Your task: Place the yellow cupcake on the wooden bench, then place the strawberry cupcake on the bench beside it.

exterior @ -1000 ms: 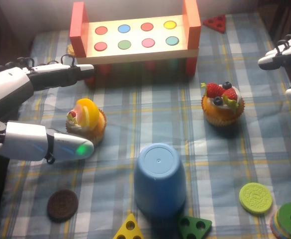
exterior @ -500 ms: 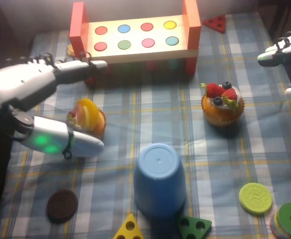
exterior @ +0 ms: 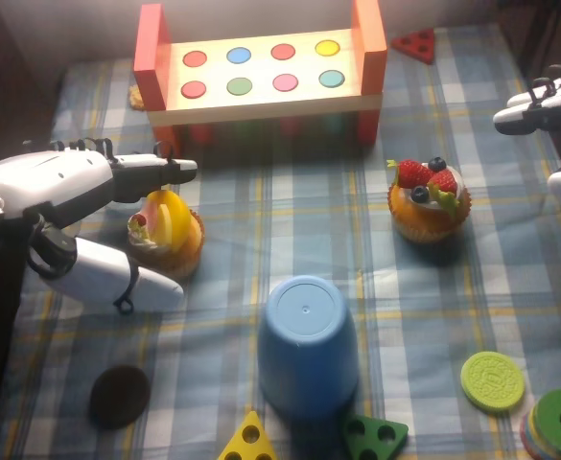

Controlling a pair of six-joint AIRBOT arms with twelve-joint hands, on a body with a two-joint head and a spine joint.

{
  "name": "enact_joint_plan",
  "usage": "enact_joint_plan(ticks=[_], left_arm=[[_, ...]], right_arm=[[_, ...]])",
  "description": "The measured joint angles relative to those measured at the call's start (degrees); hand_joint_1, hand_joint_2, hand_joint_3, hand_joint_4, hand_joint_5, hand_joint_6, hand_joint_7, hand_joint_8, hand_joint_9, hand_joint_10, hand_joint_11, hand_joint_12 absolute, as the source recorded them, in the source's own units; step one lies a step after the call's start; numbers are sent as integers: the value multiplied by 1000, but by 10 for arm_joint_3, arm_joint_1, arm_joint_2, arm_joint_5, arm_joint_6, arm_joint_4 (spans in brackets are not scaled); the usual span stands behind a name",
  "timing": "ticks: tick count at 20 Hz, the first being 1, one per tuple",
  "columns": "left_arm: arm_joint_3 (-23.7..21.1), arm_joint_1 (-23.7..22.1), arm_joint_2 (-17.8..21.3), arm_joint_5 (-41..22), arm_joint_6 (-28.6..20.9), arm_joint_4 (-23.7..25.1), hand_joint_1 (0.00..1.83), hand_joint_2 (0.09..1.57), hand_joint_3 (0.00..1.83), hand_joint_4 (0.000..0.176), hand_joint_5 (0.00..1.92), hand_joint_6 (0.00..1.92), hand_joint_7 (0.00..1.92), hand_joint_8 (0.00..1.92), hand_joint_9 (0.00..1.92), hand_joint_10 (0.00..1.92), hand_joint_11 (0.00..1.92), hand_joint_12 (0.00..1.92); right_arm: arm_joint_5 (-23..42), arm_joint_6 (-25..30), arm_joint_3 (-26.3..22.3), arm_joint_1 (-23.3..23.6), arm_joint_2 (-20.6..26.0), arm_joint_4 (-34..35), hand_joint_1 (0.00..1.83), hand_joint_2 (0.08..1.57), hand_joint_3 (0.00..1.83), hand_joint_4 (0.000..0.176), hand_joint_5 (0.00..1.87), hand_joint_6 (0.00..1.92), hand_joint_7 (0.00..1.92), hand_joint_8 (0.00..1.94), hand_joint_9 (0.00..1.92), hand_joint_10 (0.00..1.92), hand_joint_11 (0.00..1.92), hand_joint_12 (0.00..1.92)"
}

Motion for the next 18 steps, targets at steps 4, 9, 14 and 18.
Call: enact_joint_plan(ticks=[4, 9, 14, 18], left_arm=[[3, -4, -7, -2, 0, 0, 923, 991, 9, 91, 539, 19, 694, 18, 636, 18, 0, 737], [9, -20, -21, -5, -1, -3, 1226, 1132, 1, 0, 934, 875, 974, 1172, 932, 37, 0, 787], [10, -30, -28, -12, -12, 2, 1260, 1112, 0, 0, 958, 797, 1041, 1101, 1063, 61, 1, 816], [-11, -60, 13, -45, -93, 73, 1265, 1098, 0, 0, 990, 747, 1072, 1048, 1096, 47, 94, 744]], right_arm=[[0, 2, 1, 0, 0, -2, 484, 1337, 0, 0, 610, 4, 609, 3, 585, 2, 512, 210], [0, 4, 1, 0, 0, -2, 452, 1347, 2, 0, 616, 3, 619, 5, 605, 7, 540, 190], [-1, 4, 1, 0, 0, -1, 432, 1364, 2, 0, 630, 3, 637, 4, 624, 6, 566, 170], [-1, 5, 1, 0, 0, -1, 445, 1366, 0, 0, 641, 4, 647, 4, 617, 2, 559, 155]])
